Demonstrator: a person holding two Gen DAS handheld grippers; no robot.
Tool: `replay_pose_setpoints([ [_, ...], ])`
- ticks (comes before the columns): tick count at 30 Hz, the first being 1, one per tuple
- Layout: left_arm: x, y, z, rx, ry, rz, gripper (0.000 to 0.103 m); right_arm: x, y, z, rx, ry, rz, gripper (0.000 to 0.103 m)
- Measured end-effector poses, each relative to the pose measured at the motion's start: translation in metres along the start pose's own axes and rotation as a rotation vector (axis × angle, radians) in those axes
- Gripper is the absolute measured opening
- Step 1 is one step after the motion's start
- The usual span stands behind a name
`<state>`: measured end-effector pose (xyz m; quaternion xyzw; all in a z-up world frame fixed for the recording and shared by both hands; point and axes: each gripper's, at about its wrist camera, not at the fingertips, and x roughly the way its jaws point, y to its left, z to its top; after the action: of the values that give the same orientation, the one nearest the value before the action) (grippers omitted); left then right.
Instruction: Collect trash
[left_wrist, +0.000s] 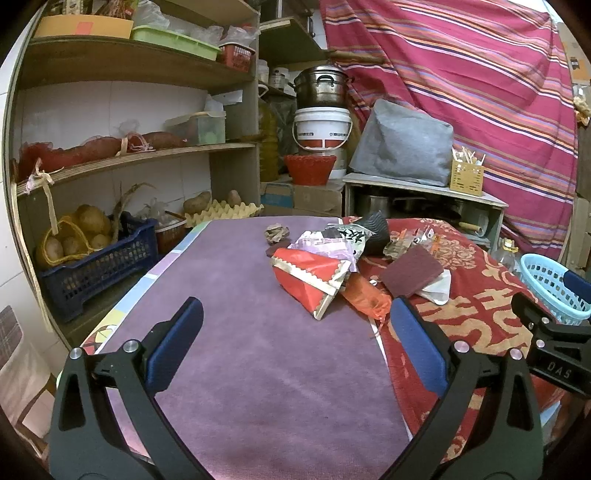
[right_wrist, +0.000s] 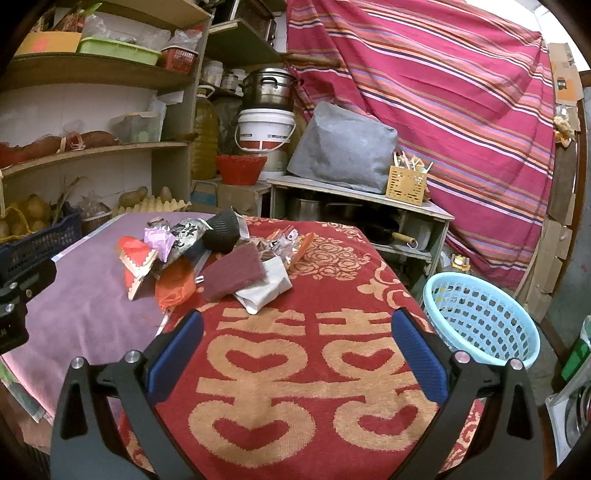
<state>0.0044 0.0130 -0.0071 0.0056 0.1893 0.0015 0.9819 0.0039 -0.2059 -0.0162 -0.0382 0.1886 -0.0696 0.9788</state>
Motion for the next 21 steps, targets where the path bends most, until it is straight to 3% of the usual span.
replay_pose_setpoints([
  [15,0.004,0.002,-0.002,0.014,0.009,0.025,0.098,0.002,0.0,0.005,-0.029,0.03,0.006,0.099],
  [21,0.018,0.013,0.003,-0.02,0.067,0.014,0.098,0.004,-0.013,0.023,0.025,0.013,0.021,0.099],
])
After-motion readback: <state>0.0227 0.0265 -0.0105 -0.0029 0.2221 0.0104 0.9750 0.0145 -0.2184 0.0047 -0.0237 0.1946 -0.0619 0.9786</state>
